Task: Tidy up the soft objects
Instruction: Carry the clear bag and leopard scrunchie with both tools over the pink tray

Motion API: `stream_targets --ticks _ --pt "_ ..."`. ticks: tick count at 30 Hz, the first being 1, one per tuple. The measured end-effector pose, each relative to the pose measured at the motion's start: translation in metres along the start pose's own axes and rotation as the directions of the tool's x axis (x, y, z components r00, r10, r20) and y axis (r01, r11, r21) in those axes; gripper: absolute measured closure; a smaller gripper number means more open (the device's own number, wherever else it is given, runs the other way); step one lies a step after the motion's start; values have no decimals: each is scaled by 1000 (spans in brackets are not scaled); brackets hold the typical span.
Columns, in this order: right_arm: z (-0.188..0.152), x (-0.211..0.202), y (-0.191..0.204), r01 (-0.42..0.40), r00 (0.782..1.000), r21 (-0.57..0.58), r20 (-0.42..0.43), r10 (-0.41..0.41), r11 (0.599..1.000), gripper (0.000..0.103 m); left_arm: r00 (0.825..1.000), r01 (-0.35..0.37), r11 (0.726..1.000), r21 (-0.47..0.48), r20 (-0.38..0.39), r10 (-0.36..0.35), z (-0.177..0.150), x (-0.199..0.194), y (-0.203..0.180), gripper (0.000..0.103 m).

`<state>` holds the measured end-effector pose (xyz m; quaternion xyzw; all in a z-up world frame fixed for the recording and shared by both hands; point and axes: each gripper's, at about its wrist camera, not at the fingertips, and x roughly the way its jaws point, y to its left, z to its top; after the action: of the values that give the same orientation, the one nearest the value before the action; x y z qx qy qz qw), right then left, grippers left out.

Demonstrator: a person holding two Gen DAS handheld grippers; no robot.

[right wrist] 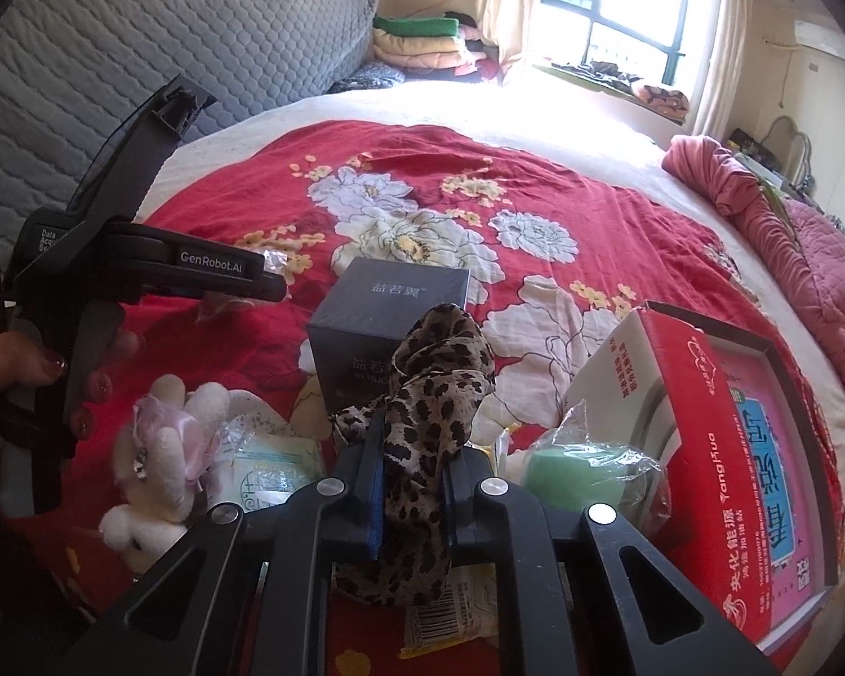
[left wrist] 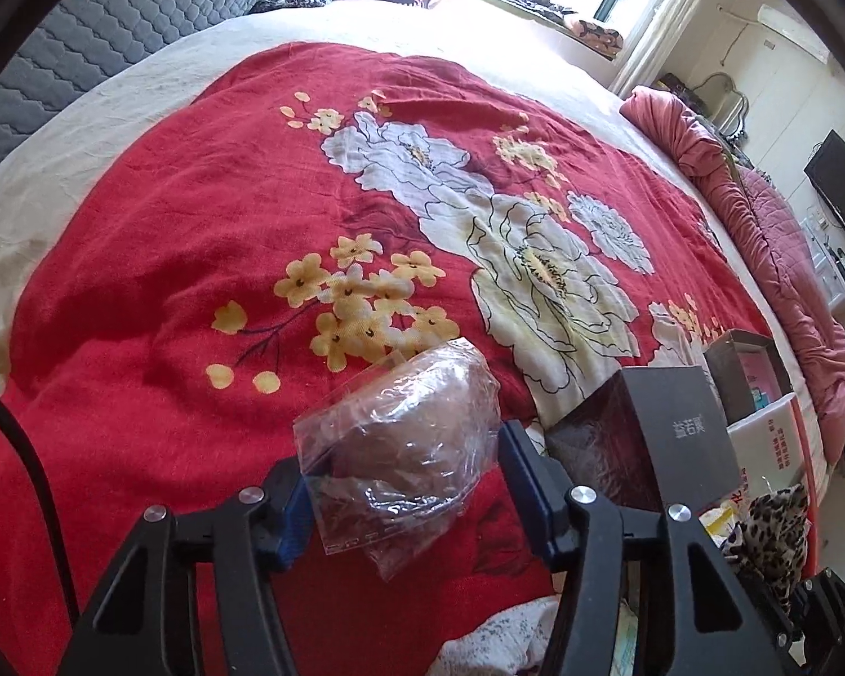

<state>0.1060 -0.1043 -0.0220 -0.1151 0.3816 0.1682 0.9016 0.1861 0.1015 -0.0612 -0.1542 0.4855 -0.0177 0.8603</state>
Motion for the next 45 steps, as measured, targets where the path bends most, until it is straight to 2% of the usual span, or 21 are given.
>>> stream_targets --ticks 7,12,21,24,26,31,34,45 --pt "4 -24 0 -73 997 36 41 72 997 88 999 -20 1000 6 45 19 -21 -51 -12 44" --pt "4 -44 -3 -85 994 54 72 81 995 88 994 -47 998 31 98 44 -35 -88 -30 44" --pt "6 -86 -13 -109 986 82 137 97 991 88 991 -35 999 32 129 31 -63 -136 -49 44" --pt "7 -98 -17 -116 983 88 155 102 989 88 990 33 998 55 136 -40 -70 -147 -61 44" --pt "8 -105 -19 -116 981 91 166 100 989 88 990 9 998 66 138 -18 -75 -153 -69 44" --pt "10 -126 -29 -99 977 102 197 77 990 88 986 2 994 106 165 -19 -80 -169 -88 44" --pt "10 -138 -37 -88 975 115 211 63 989 88 983 24 991 130 179 -47 -81 -178 -100 44" --pt "2 -180 -81 -75 964 190 265 22 979 88 983 14 974 226 174 -55 -88 -190 -164 44"
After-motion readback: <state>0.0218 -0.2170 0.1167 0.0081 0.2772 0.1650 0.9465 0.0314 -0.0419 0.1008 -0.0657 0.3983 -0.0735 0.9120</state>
